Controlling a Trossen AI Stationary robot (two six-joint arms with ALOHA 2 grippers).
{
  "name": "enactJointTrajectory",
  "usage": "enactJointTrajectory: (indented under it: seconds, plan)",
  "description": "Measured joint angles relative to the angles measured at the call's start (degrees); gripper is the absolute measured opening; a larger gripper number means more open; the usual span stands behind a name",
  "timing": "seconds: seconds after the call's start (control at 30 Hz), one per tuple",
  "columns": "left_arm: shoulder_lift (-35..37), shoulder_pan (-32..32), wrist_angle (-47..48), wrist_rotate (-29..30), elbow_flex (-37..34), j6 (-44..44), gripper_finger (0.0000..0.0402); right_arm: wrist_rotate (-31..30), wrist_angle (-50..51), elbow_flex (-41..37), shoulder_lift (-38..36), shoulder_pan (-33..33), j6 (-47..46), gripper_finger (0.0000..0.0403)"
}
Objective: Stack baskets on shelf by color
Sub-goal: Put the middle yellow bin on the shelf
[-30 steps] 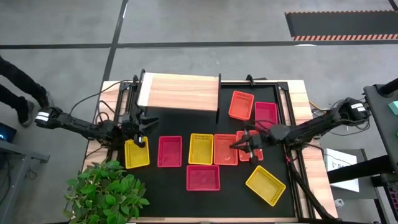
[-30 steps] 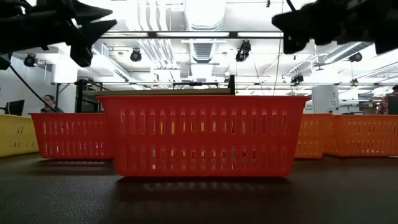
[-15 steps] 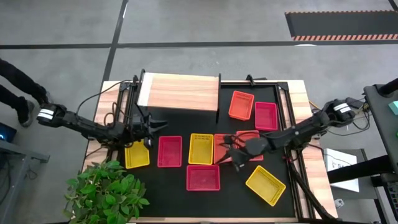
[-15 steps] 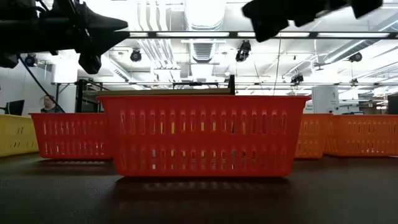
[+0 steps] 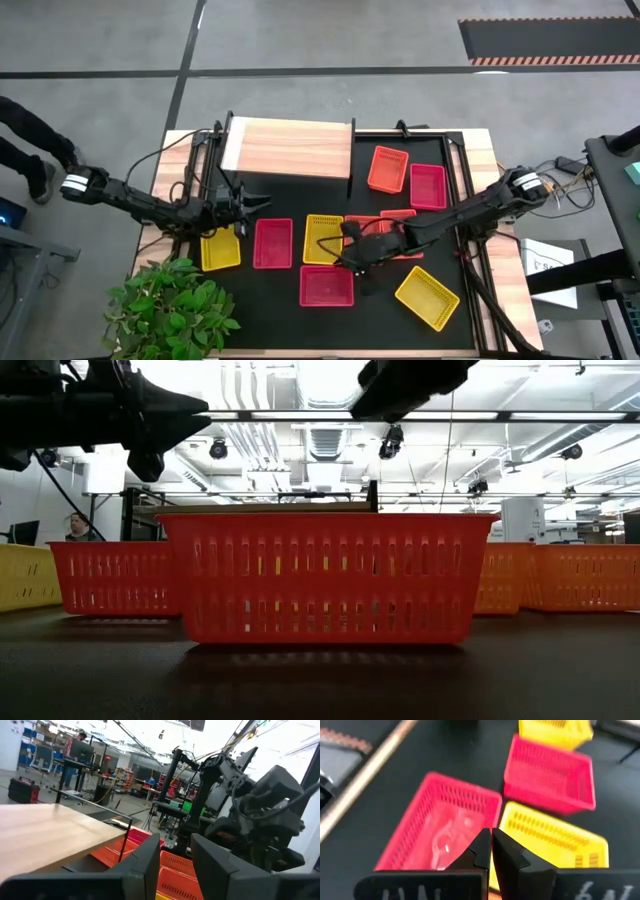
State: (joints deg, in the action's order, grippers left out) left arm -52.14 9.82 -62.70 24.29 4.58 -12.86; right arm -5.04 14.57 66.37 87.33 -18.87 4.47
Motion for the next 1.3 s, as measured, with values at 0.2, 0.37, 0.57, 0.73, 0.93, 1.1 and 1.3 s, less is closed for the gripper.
enactJointTrajectory:
  seconds: [0.2,0.37,0.57,0.73,0.93,1.1,1.3]
  plan:
    - [0.66,0.0,0.17,0.02,-0.04,3.01,0.0094,-0.99,6.63,4.57,4.31,-0.78,-1.94,0.0009]
    - [0.67,-0.08,0.07,0.17,-0.05,3.3,0.0094,-1.06,8.46,6.63,6.55,-1.01,-1.92,0.0009]
    - [0.81,-0.09,-2.61,0.68,-0.04,3.32,0.0094,-1.53,9.43,7.98,7.51,-0.68,-2.97,0.0013]
    - [0.91,-0.09,-2.96,0.66,-0.09,3.32,0.0094,-1.97,10.53,9.4,7.77,0.18,-7.15,0.0047]
    - [0.57,-0.09,-2.67,0.66,-0.13,3.32,0.0094,-5.55,11.08,10.51,8.82,0.0,-10.92,0.0105]
    - [0.13,-0.09,-2.81,0.66,-0.13,6.72,0.0094,-6.43,8.99,11.74,12.1,0.41,-10.79,0.0136]
    - [0.15,-0.09,-2.8,0.66,-0.11,8.22,0.0094,-8.5,8.76,14.82,16.55,1.82,-10.97,0.0144]
